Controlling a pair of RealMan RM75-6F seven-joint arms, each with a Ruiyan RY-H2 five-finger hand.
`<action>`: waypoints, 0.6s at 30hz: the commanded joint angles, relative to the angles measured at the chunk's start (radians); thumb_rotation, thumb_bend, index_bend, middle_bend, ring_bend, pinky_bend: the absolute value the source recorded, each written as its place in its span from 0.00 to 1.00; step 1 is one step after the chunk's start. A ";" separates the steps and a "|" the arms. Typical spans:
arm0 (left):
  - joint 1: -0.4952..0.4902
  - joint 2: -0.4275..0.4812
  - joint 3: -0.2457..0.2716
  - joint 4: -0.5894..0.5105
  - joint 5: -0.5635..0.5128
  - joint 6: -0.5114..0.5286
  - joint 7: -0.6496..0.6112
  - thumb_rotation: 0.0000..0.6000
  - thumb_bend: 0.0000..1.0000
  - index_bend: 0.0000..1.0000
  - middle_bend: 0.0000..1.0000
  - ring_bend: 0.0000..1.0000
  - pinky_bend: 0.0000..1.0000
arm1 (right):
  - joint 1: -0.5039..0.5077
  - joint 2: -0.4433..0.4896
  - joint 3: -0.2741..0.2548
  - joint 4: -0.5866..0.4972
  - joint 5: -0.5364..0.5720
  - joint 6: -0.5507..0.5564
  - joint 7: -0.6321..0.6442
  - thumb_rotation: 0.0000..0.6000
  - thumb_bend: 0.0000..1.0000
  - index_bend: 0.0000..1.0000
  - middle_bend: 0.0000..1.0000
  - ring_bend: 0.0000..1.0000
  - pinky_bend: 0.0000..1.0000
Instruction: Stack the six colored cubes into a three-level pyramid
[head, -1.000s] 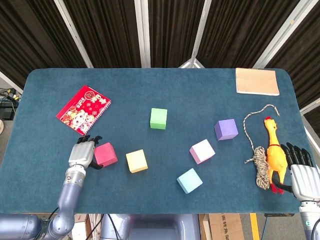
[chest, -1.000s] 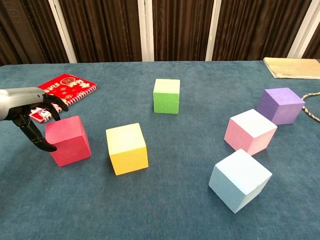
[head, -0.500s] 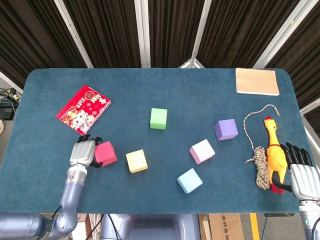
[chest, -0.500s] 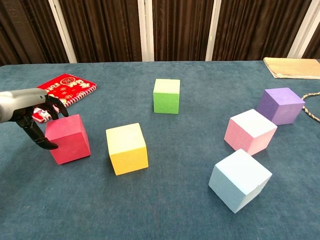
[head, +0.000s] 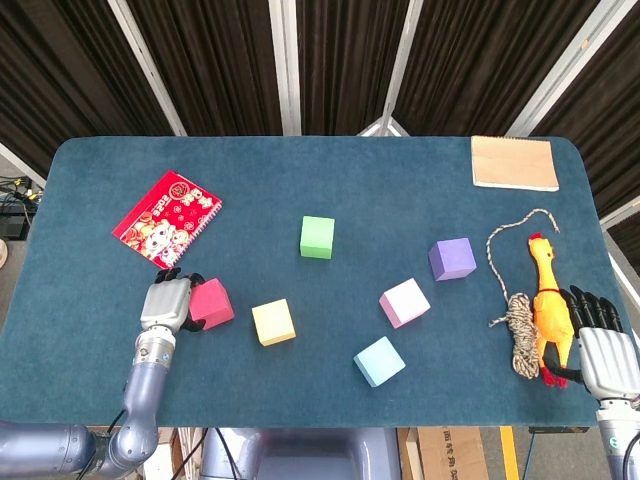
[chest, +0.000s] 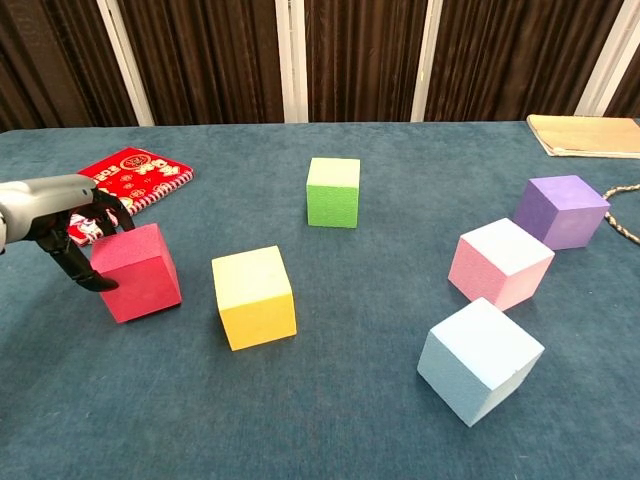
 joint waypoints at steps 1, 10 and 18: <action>-0.001 0.009 -0.006 -0.005 -0.005 0.007 0.009 1.00 0.41 0.34 0.37 0.10 0.01 | -0.002 0.002 0.001 -0.001 -0.002 0.005 0.002 1.00 0.19 0.05 0.06 0.03 0.00; -0.030 0.126 -0.066 -0.041 0.020 -0.036 0.031 1.00 0.42 0.33 0.38 0.10 0.01 | -0.010 0.007 0.007 -0.004 0.007 0.021 0.001 1.00 0.19 0.05 0.06 0.03 0.00; -0.156 0.331 -0.109 0.129 -0.038 -0.470 0.032 1.00 0.44 0.30 0.35 0.09 0.01 | 0.002 -0.016 0.020 0.015 0.057 -0.005 -0.049 1.00 0.19 0.05 0.06 0.03 0.00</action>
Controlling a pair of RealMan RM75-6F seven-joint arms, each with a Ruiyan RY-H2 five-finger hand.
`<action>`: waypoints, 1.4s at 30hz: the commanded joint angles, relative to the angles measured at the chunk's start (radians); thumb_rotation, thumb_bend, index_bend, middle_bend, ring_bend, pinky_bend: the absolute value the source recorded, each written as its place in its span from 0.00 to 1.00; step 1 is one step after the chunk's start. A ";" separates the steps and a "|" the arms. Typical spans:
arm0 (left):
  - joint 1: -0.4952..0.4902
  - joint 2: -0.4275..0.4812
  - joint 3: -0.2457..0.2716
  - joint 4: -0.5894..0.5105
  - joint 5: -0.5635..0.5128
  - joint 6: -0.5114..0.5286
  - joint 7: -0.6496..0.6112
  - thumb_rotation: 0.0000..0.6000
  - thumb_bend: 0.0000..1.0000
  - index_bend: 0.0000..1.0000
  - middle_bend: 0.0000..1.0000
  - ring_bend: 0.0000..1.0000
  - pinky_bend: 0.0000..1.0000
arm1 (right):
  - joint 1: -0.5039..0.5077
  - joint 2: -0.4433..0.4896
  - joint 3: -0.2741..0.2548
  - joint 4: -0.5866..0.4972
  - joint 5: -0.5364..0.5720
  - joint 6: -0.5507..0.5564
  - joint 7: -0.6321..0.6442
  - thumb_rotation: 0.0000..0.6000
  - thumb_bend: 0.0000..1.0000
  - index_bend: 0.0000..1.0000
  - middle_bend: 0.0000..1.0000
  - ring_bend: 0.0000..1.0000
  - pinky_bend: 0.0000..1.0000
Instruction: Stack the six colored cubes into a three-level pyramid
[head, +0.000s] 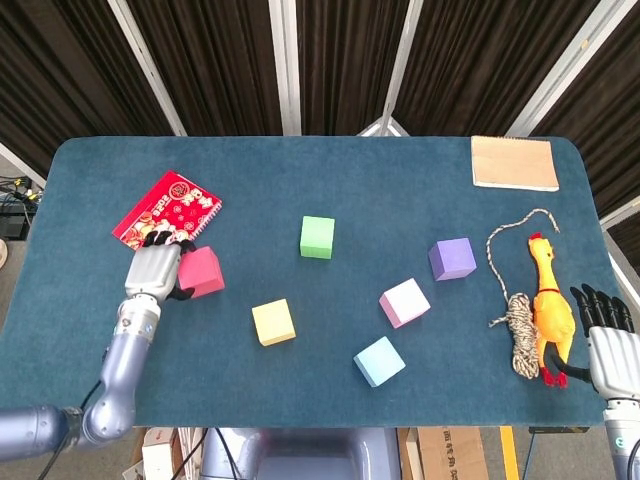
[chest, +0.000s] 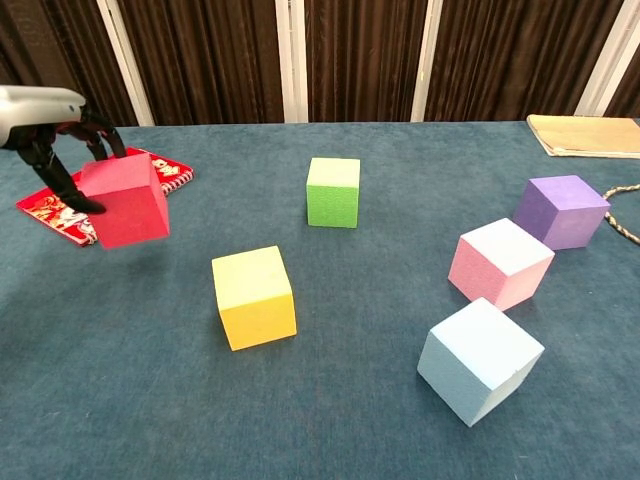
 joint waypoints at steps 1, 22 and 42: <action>-0.121 0.133 -0.029 0.173 -0.065 -0.324 0.016 1.00 0.44 0.30 0.35 0.09 0.01 | 0.008 -0.015 0.009 0.009 0.028 -0.015 -0.030 1.00 0.19 0.05 0.06 0.03 0.00; -0.249 -0.043 -0.020 0.699 0.182 -0.627 -0.309 1.00 0.38 0.30 0.31 0.09 0.01 | 0.035 -0.066 0.026 0.035 0.090 -0.045 -0.120 1.00 0.19 0.05 0.06 0.03 0.00; -0.328 -0.243 0.004 0.891 0.330 -0.660 -0.482 1.00 0.38 0.30 0.31 0.09 0.01 | 0.034 -0.058 0.029 0.046 0.095 -0.051 -0.088 1.00 0.19 0.05 0.06 0.03 0.00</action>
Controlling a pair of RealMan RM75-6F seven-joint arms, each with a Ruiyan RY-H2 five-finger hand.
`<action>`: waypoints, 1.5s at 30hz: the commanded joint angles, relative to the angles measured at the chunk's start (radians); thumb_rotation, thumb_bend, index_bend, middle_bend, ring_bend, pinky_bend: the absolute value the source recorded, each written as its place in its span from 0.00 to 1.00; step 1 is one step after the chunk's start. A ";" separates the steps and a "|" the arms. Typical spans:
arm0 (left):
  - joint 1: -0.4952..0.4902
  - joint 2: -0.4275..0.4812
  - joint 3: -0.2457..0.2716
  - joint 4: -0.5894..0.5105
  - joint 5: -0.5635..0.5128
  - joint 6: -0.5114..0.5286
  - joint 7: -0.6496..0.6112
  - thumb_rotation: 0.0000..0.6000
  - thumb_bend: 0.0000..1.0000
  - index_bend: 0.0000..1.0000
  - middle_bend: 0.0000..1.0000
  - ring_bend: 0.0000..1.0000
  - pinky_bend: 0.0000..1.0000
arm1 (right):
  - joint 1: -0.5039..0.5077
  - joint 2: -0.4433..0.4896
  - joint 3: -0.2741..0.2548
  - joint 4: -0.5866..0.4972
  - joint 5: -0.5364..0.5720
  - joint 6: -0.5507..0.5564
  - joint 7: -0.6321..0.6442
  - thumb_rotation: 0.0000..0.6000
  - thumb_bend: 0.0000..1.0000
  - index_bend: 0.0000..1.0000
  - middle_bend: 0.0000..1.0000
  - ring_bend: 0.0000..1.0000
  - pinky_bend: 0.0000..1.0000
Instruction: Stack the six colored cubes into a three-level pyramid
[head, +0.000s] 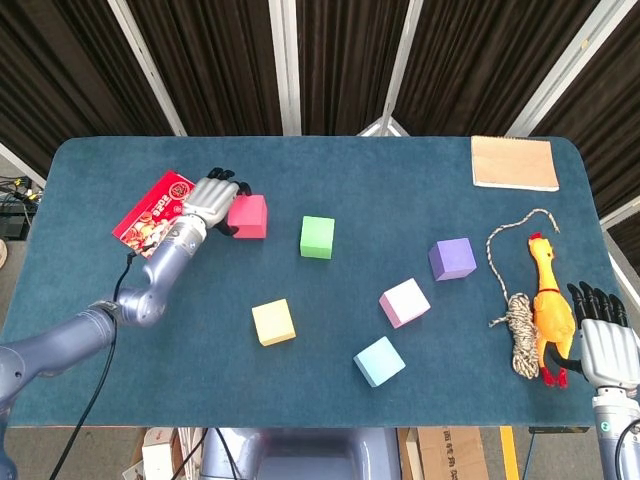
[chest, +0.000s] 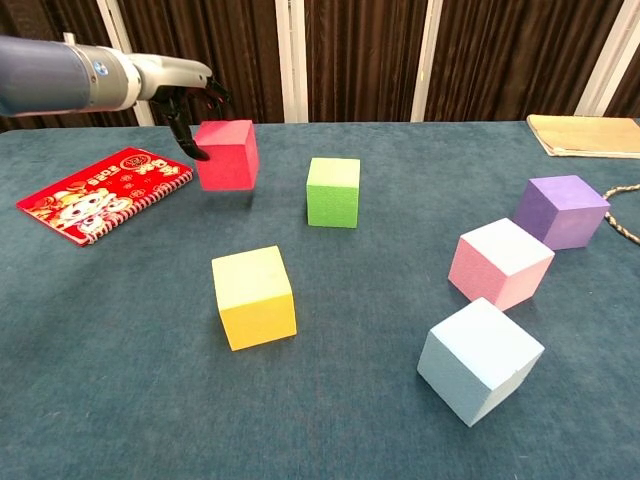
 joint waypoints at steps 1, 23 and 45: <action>-0.007 -0.024 0.005 0.016 0.002 0.010 -0.012 1.00 0.38 0.30 0.31 0.09 0.01 | -0.001 0.005 -0.001 0.001 -0.005 0.000 0.010 1.00 0.19 0.05 0.06 0.03 0.00; -0.062 -0.143 0.023 0.075 -0.081 0.053 0.037 1.00 0.37 0.30 0.31 0.09 0.01 | -0.004 0.024 0.005 0.021 0.000 -0.017 0.079 1.00 0.19 0.05 0.06 0.03 0.00; -0.097 -0.191 0.028 0.074 -0.155 0.097 0.114 1.00 0.34 0.29 0.30 0.09 0.01 | -0.009 0.036 0.008 0.029 -0.005 -0.015 0.116 1.00 0.19 0.05 0.06 0.03 0.00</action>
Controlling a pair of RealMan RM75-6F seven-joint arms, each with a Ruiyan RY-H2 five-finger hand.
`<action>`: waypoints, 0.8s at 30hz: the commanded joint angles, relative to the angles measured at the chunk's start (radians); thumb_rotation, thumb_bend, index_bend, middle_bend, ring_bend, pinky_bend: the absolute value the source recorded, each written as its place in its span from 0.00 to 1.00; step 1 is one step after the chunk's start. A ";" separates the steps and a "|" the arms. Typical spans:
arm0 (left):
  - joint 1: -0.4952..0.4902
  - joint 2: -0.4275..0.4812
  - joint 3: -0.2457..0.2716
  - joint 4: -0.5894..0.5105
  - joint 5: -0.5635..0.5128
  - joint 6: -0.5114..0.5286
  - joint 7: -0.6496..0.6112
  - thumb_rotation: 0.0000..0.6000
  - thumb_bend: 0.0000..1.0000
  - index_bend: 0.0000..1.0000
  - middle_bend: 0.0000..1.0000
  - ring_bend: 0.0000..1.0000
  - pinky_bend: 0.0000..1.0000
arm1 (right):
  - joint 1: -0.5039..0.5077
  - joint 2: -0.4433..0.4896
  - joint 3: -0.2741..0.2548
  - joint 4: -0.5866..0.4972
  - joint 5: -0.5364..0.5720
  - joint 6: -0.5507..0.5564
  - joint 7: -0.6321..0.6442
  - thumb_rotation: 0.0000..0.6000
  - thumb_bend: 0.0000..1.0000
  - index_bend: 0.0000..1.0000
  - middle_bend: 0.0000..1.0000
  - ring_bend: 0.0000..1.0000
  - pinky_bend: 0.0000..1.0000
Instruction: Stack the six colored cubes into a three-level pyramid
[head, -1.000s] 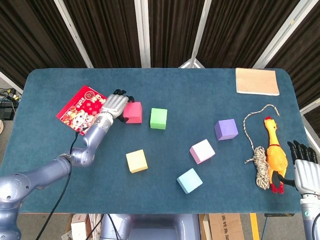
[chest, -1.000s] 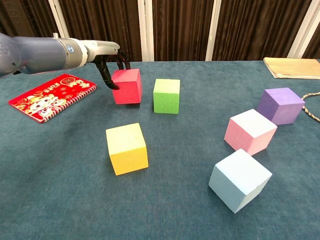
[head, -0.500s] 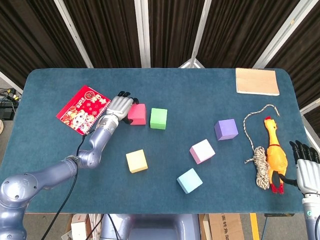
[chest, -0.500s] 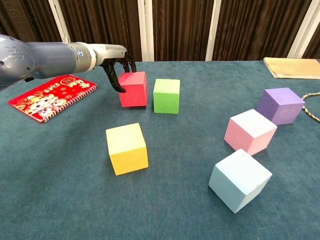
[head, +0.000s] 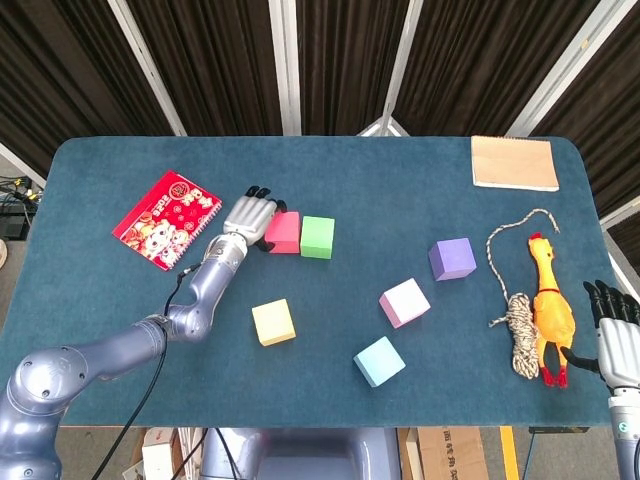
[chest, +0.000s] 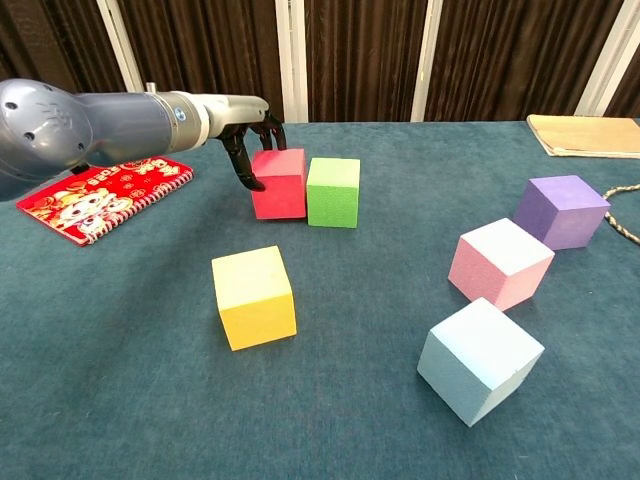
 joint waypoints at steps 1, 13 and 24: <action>-0.002 -0.005 0.001 0.004 -0.007 0.004 0.007 1.00 0.34 0.29 0.30 0.09 0.01 | -0.001 0.001 0.000 0.000 0.000 0.000 0.002 1.00 0.19 0.05 0.06 0.03 0.00; -0.010 -0.020 -0.007 0.012 -0.001 0.010 0.010 1.00 0.34 0.29 0.30 0.09 0.01 | -0.002 0.004 0.002 0.000 0.000 0.001 0.009 1.00 0.19 0.05 0.06 0.03 0.00; -0.007 -0.018 -0.002 0.008 -0.009 0.005 0.020 1.00 0.34 0.29 0.30 0.09 0.01 | -0.003 0.007 0.002 -0.004 0.000 0.003 0.012 1.00 0.19 0.05 0.06 0.03 0.00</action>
